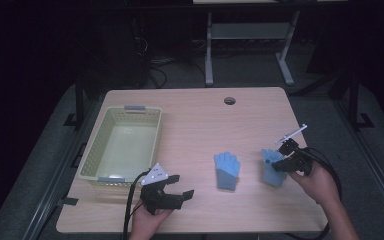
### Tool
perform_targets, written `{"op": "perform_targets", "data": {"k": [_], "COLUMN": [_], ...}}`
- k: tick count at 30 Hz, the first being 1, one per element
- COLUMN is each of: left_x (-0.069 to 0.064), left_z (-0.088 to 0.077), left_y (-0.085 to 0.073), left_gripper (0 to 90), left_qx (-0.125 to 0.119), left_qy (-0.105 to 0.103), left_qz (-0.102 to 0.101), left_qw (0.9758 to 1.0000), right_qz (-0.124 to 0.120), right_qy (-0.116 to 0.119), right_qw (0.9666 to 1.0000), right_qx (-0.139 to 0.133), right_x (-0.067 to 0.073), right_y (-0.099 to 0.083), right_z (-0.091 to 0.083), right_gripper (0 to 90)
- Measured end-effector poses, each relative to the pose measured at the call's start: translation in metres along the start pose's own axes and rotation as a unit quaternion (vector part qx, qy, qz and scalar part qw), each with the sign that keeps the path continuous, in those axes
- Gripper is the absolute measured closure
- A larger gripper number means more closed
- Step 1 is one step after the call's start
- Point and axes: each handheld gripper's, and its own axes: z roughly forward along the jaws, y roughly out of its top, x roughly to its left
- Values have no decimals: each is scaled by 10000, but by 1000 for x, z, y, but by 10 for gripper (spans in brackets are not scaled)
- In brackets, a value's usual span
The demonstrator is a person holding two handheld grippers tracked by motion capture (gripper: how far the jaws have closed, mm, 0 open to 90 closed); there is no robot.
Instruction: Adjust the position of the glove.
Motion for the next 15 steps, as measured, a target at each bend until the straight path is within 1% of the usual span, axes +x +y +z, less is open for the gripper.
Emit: {"op": "perform_targets", "data": {"k": [6,10,15], "left_x": [1,0,1], "left_z": [1,-1,-1], "left_y": [-1,0,-1], "left_gripper": [220,221,221], "left_qx": [32,-4,5], "left_qy": [2,13,16], "left_qz": [-45,11,-36], "left_qw": [10000,10000,10000], "right_qz": [-245,-333,-461], "right_qy": [59,136,231], "right_qw": [9997,9992,9984], "right_qx": [-81,-198,-238], "right_x": [15,24,35], "right_y": [13,23,35], "right_z": [-5,-8,-9], "right_gripper": [834,834,834]}}
